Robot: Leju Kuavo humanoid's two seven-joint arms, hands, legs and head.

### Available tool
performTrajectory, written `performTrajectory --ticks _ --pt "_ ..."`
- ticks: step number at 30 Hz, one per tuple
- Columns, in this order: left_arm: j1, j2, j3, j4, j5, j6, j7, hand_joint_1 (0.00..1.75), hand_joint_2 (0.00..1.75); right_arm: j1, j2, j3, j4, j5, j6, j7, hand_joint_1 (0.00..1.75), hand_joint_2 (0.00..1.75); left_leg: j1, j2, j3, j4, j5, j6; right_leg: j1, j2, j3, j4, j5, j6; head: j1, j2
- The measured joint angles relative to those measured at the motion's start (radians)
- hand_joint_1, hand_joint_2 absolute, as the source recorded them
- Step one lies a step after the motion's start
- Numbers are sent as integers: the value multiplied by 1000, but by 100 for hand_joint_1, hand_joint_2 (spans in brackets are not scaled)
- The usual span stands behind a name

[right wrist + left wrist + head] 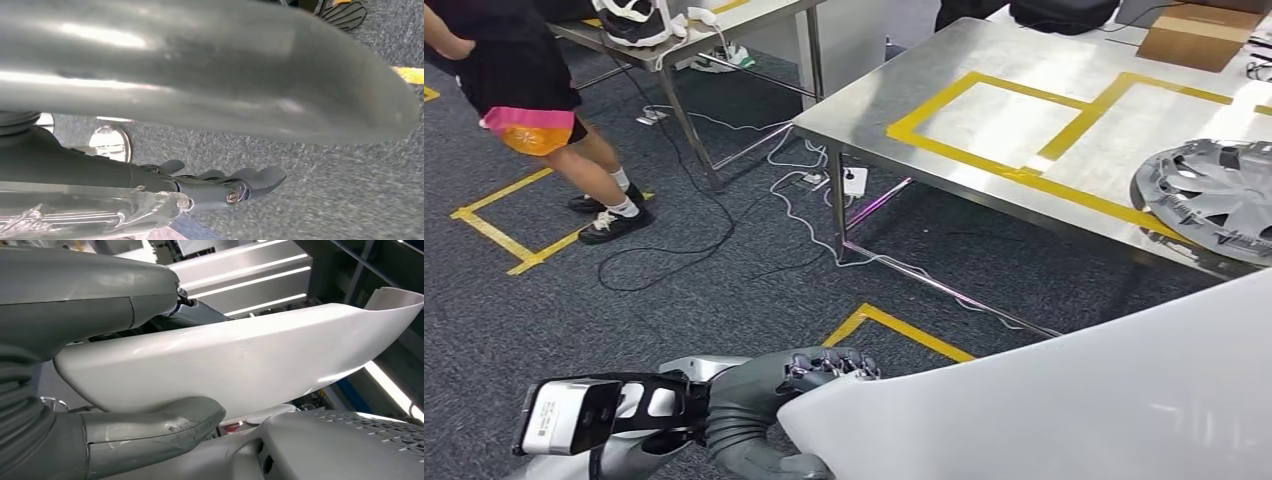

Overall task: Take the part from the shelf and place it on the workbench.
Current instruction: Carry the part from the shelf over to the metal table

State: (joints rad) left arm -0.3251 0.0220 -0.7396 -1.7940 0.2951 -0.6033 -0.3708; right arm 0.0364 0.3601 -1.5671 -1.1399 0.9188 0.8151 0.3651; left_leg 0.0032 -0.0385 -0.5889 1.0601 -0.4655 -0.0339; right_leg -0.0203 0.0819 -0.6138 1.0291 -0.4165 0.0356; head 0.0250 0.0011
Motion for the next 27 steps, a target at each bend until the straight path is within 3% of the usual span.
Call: performTrajectory --ticks 2,4,5,7,9,10,11,12,14,16,17,19,21,23,25,26,27 --pt "-1 0 0 0 -2 1 -1 175 175 2 0 0 0 -1 -1 0 0 0 1 -24 23 -53 8 7 0 15 -7 -1 4 12 -1 0" --pt "-2 -2 0 1 -4 2 -1 175 175 7 0 0 0 -1 -2 0 0 0 0 -10 23 -59 11 21 -4 23 -14 -7 9 25 -2 0" --pt "-3 -3 0 1 -5 2 -1 175 175 9 0 -1 0 -1 -2 0 0 0 1 -1 24 -61 14 29 -3 12 -19 2 3 29 0 0" --pt "-4 -6 0 1 -5 2 -1 175 175 8 0 -1 0 -1 -2 0 0 0 3 20 24 -65 17 40 0 -31 -54 78 -44 34 5 0" --pt "-4 -6 -1 1 -11 3 -1 175 175 4 0 -1 0 -1 -3 -1 0 0 0 40 24 -65 16 44 2 -63 -115 216 -111 37 8 0" --pt "-4 -5 -1 1 -16 4 -1 175 175 3 0 0 0 -1 -3 -2 0 0 -1 51 25 -64 15 45 2 -68 -137 267 -129 38 8 0" --pt "-4 -5 -2 2 -22 6 -1 175 175 4 0 0 0 -1 -3 -2 0 0 -2 60 25 -64 15 45 2 -71 -142 284 -127 39 8 0" --pt "-4 -5 -3 2 -26 7 -1 175 175 4 0 -1 0 -1 -4 -3 0 0 -2 69 27 -64 13 44 2 -74 -127 259 -107 38 8 0" --pt "-4 -4 -4 2 -31 8 -1 175 175 4 0 -1 1 -3 -5 -7 0 0 -4 85 32 -64 9 38 3 -98 -53 123 -47 36 9 0" --pt "-6 -4 -5 2 -33 8 -1 175 175 1 0 0 3 -3 -6 -11 0 0 -10 97 36 -62 4 29 6 -122 3 20 -15 27 8 0" --pt "-7 -3 -7 2 -33 7 -1 175 175 0 0 0 5 -2 -7 -13 0 0 -12 103 37 -62 3 23 8 -125 10 3 -14 21 7 0" --pt "-9 -2 -10 2 -31 4 -1 175 175 0 1 0 9 1 -10 -17 0 0 -12 112 37 -64 3 13 9 -108 6 2 -11 7 7 0" --pt "-12 -2 -13 2 -28 2 0 175 175 1 1 0 11 2 -12 -19 0 0 -9 93 27 -39 -19 2 6 -93 4 0 -7 -4 6 0" --pt "-13 0 -16 1 -26 2 2 175 175 -1 1 0 12 1 -12 -19 0 0 -7 63 -20 63 -77 -7 2 -77 4 -2 -5 -11 3 0" --pt "-12 4 -18 1 -26 2 5 175 175 -2 1 0 12 0 -12 -18 0 0 -7 53 -85 192 -127 -9 1 -59 2 -2 -4 -14 1 0" --pt "-12 6 -19 1 -26 3 6 175 175 -1 1 0 12 -1 -12 -17 0 0 -7 52 -103 221 -127 -8 1 -49 2 -2 -4 -14 1 0" --pt "-12 8 -21 1 -27 3 7 175 175 0 1 0 12 -1 -11 -15 0 0 -7 52 -101 212 -107 -6 1 -38 2 -2 -3 -13 1 0"
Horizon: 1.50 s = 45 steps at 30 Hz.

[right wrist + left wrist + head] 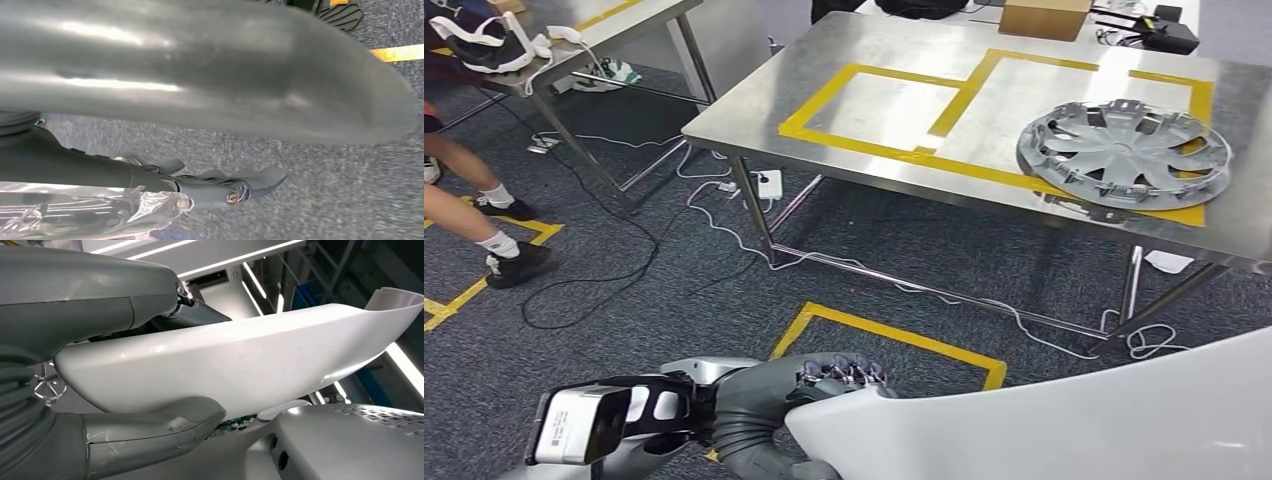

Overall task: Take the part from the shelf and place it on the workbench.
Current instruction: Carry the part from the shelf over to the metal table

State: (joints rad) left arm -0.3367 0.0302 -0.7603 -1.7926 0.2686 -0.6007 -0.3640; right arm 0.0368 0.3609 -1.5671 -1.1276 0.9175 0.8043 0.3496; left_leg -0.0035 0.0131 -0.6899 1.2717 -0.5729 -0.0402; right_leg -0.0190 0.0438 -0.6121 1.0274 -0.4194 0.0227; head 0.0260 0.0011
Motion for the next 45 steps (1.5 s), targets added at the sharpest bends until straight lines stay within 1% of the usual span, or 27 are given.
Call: performTrajectory --ticks 1,3,5,7,9,10,11,13,14,15,16,19,20,22,24,26,28,29,30,31,33,34,36,39,41,42,45 --pt "0 2 -1 0 0 0 0 175 175 0 0 0 0 0 1 1 0 0 0 -4 20 -45 34 3 0 11 0 0 1 2 0 0" --pt "-1 3 -4 0 0 0 0 175 175 0 0 0 0 -1 3 2 0 0 3 -36 87 -181 98 10 0 34 -2 2 4 8 0 0" --pt "-2 4 -6 0 0 0 0 175 175 2 0 0 -1 0 8 0 0 0 4 -64 124 -262 119 17 0 50 -8 2 7 18 0 0" --pt "-5 4 -8 0 -2 1 0 175 175 8 0 0 -2 3 13 -3 0 0 3 -59 125 -272 120 26 -3 62 -14 -5 13 31 0 0" --pt "-9 4 -10 0 -9 4 0 175 175 12 0 -1 -2 7 18 -6 0 0 4 -43 126 -277 125 40 -3 40 -25 12 0 41 3 0" --pt "-11 4 -11 0 -14 5 0 175 175 11 0 -1 -2 9 19 -6 0 0 6 -33 126 -279 127 45 -1 19 -42 49 -24 45 5 0" --pt "-12 4 -12 0 -17 7 0 175 175 9 0 -1 -2 10 20 -7 0 0 5 -23 126 -279 127 49 0 -5 -67 108 -58 47 7 0" --pt "-11 5 -13 0 -21 9 0 175 175 6 -1 -1 -3 11 20 -8 0 0 4 -2 126 -279 126 53 1 -28 -126 244 -121 51 9 0" --pt "-11 6 -14 0 -22 10 0 175 175 6 -1 -1 -3 12 21 -8 0 0 4 8 126 -278 126 53 1 -32 -140 279 -130 53 9 0" --pt "-11 6 -15 0 -22 10 0 175 175 6 -1 -1 -3 12 21 -8 0 0 4 17 127 -278 125 53 1 -35 -134 274 -119 54 9 0" --pt "-12 6 -16 0 -22 10 0 175 175 7 -1 -1 -3 12 20 -7 0 0 4 26 129 -278 123 51 1 -39 -108 229 -92 54 9 0" --pt "-12 7 -18 0 -22 12 0 175 175 6 -1 -1 -2 12 20 -8 0 0 -2 48 136 -275 115 39 3 -79 1 35 -17 46 8 0" --pt "-13 7 -19 0 -23 12 0 175 175 5 -1 -1 -2 13 21 -8 0 0 -5 53 138 -275 114 34 5 -86 15 7 -11 40 8 0" --pt "-15 7 -22 0 -23 12 0 175 175 5 -1 0 -2 21 25 -7 0 0 -7 61 140 -278 115 24 7 -75 12 1 -10 25 6 0" --pt "-17 7 -23 0 -23 12 0 175 175 7 -1 -1 -2 32 30 -4 0 0 -4 51 136 -268 103 13 4 -65 11 -1 -7 13 6 0" --pt "-19 8 -23 0 -23 12 0 175 175 6 -1 -1 -2 36 32 -2 0 0 -2 21 100 -187 51 3 -1 -57 11 -4 -5 3 4 0" --pt "-18 10 -23 0 -23 12 0 175 175 3 -1 0 -2 37 34 -3 0 0 -1 2 30 -49 -11 -2 -2 -48 9 -4 -4 0 3 0" --pt "-17 12 -23 0 -23 12 0 175 175 3 -1 0 -2 37 36 -4 0 0 0 1 4 -1 -22 -2 -2 -43 8 -4 -4 -1 2 0" --pt "-17 13 -23 0 -24 12 0 175 175 3 -1 0 -2 39 39 -6 0 0 0 0 -7 14 -14 -1 -2 -39 8 -4 -4 0 2 0" --pt "-18 14 -24 0 -24 12 0 175 175 3 -1 0 -2 40 43 -8 0 0 0 0 1 -10 13 0 -2 -34 8 -4 -4 0 2 0" --pt "-19 15 -24 0 -24 12 0 175 175 3 -1 0 -2 43 47 -13 0 0 1 -2 60 -136 87 5 -2 -25 9 -3 -3 5 2 0" --pt "-20 14 -24 0 -24 12 0 175 175 3 -1 0 -2 44 48 -14 0 0 2 -5 90 -200 111 8 -1 -21 8 -1 -3 10 1 0" --pt "-22 15 -24 0 -25 12 -1 175 175 5 -1 0 -2 47 50 -17 0 0 2 -9 117 -265 125 15 3 -17 3 0 -1 22 1 0" --pt "-23 14 -24 0 -26 12 -1 175 175 9 0 0 -2 54 56 -23 0 0 2 -9 116 -273 130 33 0 -19 -1 -2 -1 38 1 0" --pt "-24 14 -24 0 -27 12 -1 175 175 9 0 0 -1 55 59 -25 0 0 5 -8 117 -277 134 42 -1 -25 -14 28 -23 45 5 0" --pt "-24 14 -24 0 -28 12 -1 175 175 9 0 0 -1 55 59 -27 0 0 5 -7 117 -277 134 45 -1 -29 -32 72 -49 47 8 0" --pt "-23 14 -25 0 -30 12 -1 175 175 10 -1 0 -1 57 60 -31 0 0 3 -7 117 -276 134 49 0 -33 -117 265 -134 51 11 0"
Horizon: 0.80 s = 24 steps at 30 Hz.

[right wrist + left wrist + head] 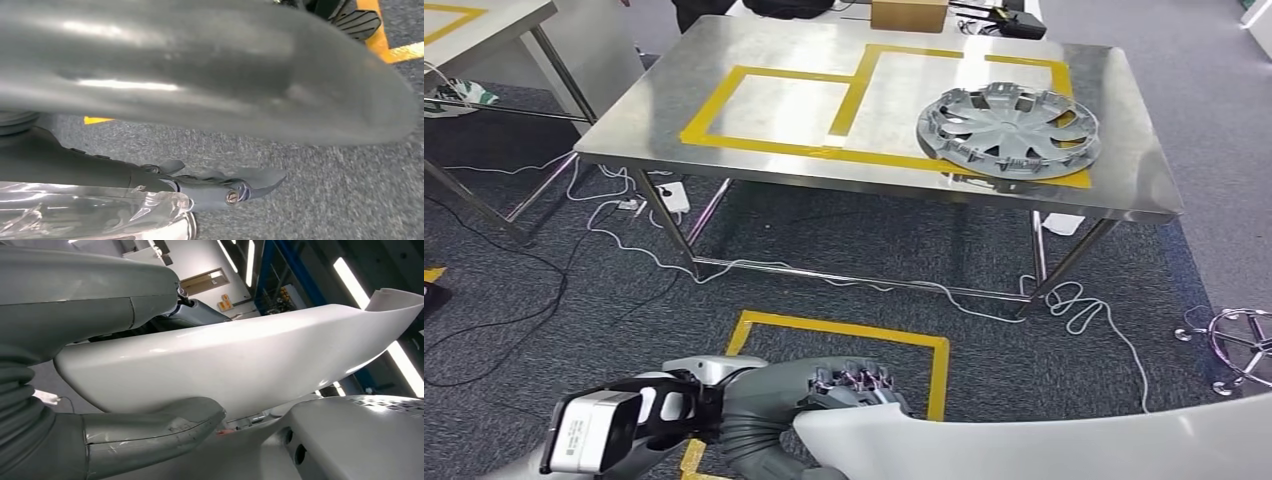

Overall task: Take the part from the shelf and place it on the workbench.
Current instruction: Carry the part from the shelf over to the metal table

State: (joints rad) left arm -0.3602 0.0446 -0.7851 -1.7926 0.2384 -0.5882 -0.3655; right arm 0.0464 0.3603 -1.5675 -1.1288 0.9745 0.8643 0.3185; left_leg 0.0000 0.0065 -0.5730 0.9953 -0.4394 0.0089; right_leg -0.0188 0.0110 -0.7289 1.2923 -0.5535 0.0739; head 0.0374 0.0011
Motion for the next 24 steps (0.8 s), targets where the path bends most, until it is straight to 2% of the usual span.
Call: performTrajectory --ticks 1,2,4,6,7,9,11,12,14,15,16,17,18,20,21,22,24 --pt "0 0 0 0 -1 0 0 175 175 0 0 0 0 1 1 0 0 0 0 0 0 0 0 0 0 0 -9 23 -1 0 0 0" --pt "0 0 -1 0 -1 0 0 175 175 1 0 0 0 2 1 -1 0 0 -1 0 1 0 0 0 0 -1 2 4 16 -1 0 0" --pt "0 0 -1 0 -2 0 0 175 175 0 0 0 0 3 1 -2 0 0 -1 0 4 1 -1 -2 0 -5 73 -130 78 -5 1 0" --pt "-1 0 -1 0 -2 0 0 175 175 -2 0 0 0 6 4 -6 0 0 -6 0 5 3 -3 -10 1 -11 132 -243 112 -13 -1 0" --pt "-1 0 -1 0 -2 1 0 175 175 -3 0 0 0 8 6 -8 0 0 -8 -1 4 3 -3 -15 3 -11 142 -263 114 -18 -1 0" --pt "-2 0 -1 0 -3 1 0 175 175 -2 0 0 0 13 9 -13 0 0 -8 0 3 1 0 -26 5 -8 139 -265 116 -30 -2 0" --pt "-4 1 -1 0 -4 2 0 175 175 0 0 0 0 16 11 -16 0 0 -5 -1 -6 20 -18 -39 3 -6 139 -267 120 -42 -4 0" --pt "-5 1 0 0 -5 3 0 175 175 0 0 0 0 17 11 -18 0 0 -5 -1 -22 55 -42 -44 1 -5 139 -269 121 -47 -5 0" --pt "-5 3 0 0 -8 5 0 175 175 -1 0 0 0 20 11 -21 0 0 -3 -2 -81 182 -109 -51 -1 -5 137 -269 121 -52 -8 0" --pt "-5 4 0 0 -9 5 0 175 175 -1 0 0 0 21 10 -23 0 0 -3 -2 -112 244 -132 -53 -1 -5 136 -269 122 -53 -8 0" --pt "-4 6 0 0 -10 5 0 175 175 -1 0 0 0 23 10 -24 0 0 -3 -2 -131 280 -137 -53 -1 -4 136 -269 122 -53 -8 0" --pt "-4 7 0 0 -11 5 0 175 175 -1 0 0 0 25 10 -24 0 0 -3 -2 -132 279 -123 -52 -1 -3 136 -269 122 -53 -8 0" --pt "-4 8 0 0 -11 6 0 175 175 -2 0 0 0 26 10 -25 0 0 -2 -2 -114 240 -92 -50 -1 -2 136 -269 122 -52 -8 0" --pt "-6 8 0 0 -11 6 -1 175 175 -3 0 0 0 27 10 -26 0 0 -3 -2 -47 108 -27 -45 0 2 137 -268 122 -47 -9 0" --pt "-6 8 0 0 -11 6 -2 175 175 -3 0 0 0 27 10 -27 0 0 -3 -3 -21 53 -9 -41 2 3 135 -267 122 -42 -9 0" --pt "-7 7 0 0 -11 6 -2 175 175 -3 0 0 0 27 9 -27 0 0 -3 -3 -6 19 -2 -37 4 4 134 -267 123 -36 -10 0" --pt "-7 7 0 0 -11 6 -3 175 175 -3 0 0 0 27 9 -27 0 0 -3 -3 -3 4 -3 -25 5 5 132 -271 126 -25 -10 0"
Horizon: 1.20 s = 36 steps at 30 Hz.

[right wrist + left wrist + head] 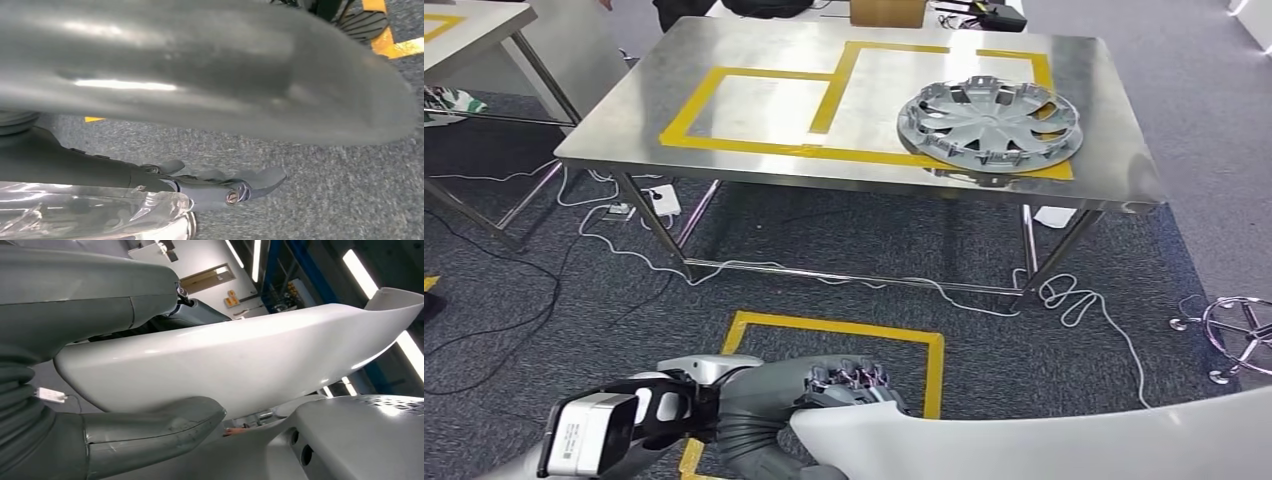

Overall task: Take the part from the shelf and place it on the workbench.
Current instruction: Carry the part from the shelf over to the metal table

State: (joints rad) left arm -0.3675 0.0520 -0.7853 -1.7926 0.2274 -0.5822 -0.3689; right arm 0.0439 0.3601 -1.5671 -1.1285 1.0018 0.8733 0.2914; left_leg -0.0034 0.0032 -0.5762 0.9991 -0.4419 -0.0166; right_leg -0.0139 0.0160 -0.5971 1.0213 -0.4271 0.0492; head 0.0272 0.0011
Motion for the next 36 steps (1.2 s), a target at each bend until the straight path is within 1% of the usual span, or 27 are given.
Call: performTrajectory --ticks 1,2,3,4,6,7,8,9,11,12,13,16,17,18,19,21,22,23,24,26,27,28,29,31,33,34,36 --pt "0 0 0 0 0 0 0 175 175 0 0 0 0 0 0 0 0 0 1 0 0 -2 2 6 -1 -1 -1 0 -1 5 0 0" --pt "0 0 0 0 0 0 0 175 175 0 0 0 0 0 0 0 0 0 2 0 1 -4 3 12 -2 -3 -7 13 -12 10 2 0" --pt "-1 -1 0 0 0 0 0 175 175 0 0 0 1 0 0 0 0 0 4 1 1 -5 5 17 -2 -5 -20 43 -31 14 5 0" --pt "-1 -1 0 0 0 0 0 175 175 0 0 0 1 0 0 0 0 0 4 1 2 -6 5 21 -2 -7 -44 95 -61 17 7 0" --pt "0 -1 0 0 0 0 -1 175 175 1 0 0 1 0 -1 0 0 0 3 1 1 -6 4 25 -1 -8 -106 229 -119 20 10 0" --pt "0 -1 -1 0 0 0 -1 175 175 1 0 0 2 0 -1 0 0 0 3 2 2 -5 4 26 -1 -8 -126 272 -130 20 10 0" --pt "0 -1 -1 0 0 0 -1 175 175 1 0 0 2 0 -1 0 0 0 3 2 2 -5 3 26 -1 -8 -130 279 -122 20 11 0" --pt "0 -1 -1 0 0 0 -1 175 175 1 0 0 2 0 -1 0 0 0 3 1 4 -5 2 26 -1 -8 -112 242 -95 19 11 0" --pt "0 -1 -1 0 0 0 -1 175 175 0 0 0 3 1 -1 -1 0 0 1 1 8 -4 -1 21 -1 -11 -45 111 -35 17 11 0" --pt "-1 -1 -1 0 0 0 -1 175 175 -1 0 0 3 2 -2 -2 0 0 -1 1 9 -2 -2 17 -1 -13 -16 54 -17 13 11 0" --pt "-1 -1 -1 0 0 0 -1 175 175 -3 0 0 4 2 -2 -4 0 0 -3 1 9 -1 -3 12 -1 -13 1 21 -10 9 10 0" --pt "-2 -2 -1 0 0 0 -2 175 175 -1 0 0 4 5 -2 -7 0 0 -4 1 9 -4 -4 -3 1 -9 6 6 -11 -9 8 0" --pt "-3 -2 0 0 0 0 -2 175 175 0 1 0 4 6 -1 -8 0 0 -3 1 6 4 -11 -9 0 -8 6 5 -10 -15 7 0" --pt "-4 -2 0 0 0 0 -2 175 175 0 1 0 4 7 -1 -9 0 0 -3 1 -5 28 -28 -15 -2 -8 7 4 -10 -21 6 0" --pt "-4 -1 0 0 0 0 -2 175 175 -1 1 0 4 7 -1 -10 0 0 -2 1 -27 74 -54 -20 -4 -8 8 3 -10 -25 4 0" --pt "-4 0 0 0 -1 0 -3 175 175 -1 1 0 4 8 0 -12 0 0 0 1 -98 211 -115 -26 -4 -8 8 3 -12 -30 1 0" --pt "-4 0 0 0 -1 0 -3 175 175 -1 1 0 4 8 0 -13 0 0 0 1 -128 264 -129 -27 -4 -8 8 3 -13 -31 1 0" --pt "-3 1 0 0 -1 0 -3 175 175 -1 1 0 4 9 0 -13 0 0 0 1 -144 285 -124 -26 -4 -7 9 3 -14 -31 1 0" --pt "-3 1 0 0 -1 0 -3 175 175 -1 1 0 4 9 1 -13 0 0 0 1 -140 267 -99 -24 -4 -6 11 3 -15 -31 1 0" --pt "-4 1 0 0 -1 0 -3 175 175 -1 1 0 4 9 2 -13 0 0 0 0 -84 143 -22 -18 -4 -3 17 3 -19 -26 1 0" --pt "-4 1 0 0 -1 0 -3 175 175 -1 1 0 4 9 2 -13 0 0 0 0 -52 76 3 -14 -2 -1 19 5 -22 -22 0 0" --pt "-4 0 0 0 -1 0 -3 175 175 -1 1 0 4 9 3 -14 0 0 -1 0 -30 29 16 -11 0 0 19 5 -24 -17 0 0" --pt "-4 0 0 0 -1 0 -3 175 175 -1 1 0 5 9 3 -14 0 0 -2 0 -20 7 16 -7 1 1 19 4 -26 -11 0 0" --pt "-4 0 0 0 -1 0 -3 175 175 -1 1 0 5 9 3 -14 0 0 -1 -1 -18 -1 12 3 1 0 20 0 -27 0 0 0" --pt "-5 -1 0 0 -1 0 -3 175 175 -1 1 0 6 10 3 -14 0 0 2 -1 -11 -5 12 14 0 -3 12 24 -44 10 4 0" --pt "-5 -1 0 0 -1 0 -3 175 175 -1 1 0 6 10 3 -14 0 0 4 0 -8 -7 11 19 0 -5 -7 66 -67 14 7 0" --pt "-6 -1 0 0 -1 0 -3 175 175 0 1 0 7 10 3 -16 0 0 4 0 -4 -7 7 25 1 -7 -73 198 -125 19 11 0"
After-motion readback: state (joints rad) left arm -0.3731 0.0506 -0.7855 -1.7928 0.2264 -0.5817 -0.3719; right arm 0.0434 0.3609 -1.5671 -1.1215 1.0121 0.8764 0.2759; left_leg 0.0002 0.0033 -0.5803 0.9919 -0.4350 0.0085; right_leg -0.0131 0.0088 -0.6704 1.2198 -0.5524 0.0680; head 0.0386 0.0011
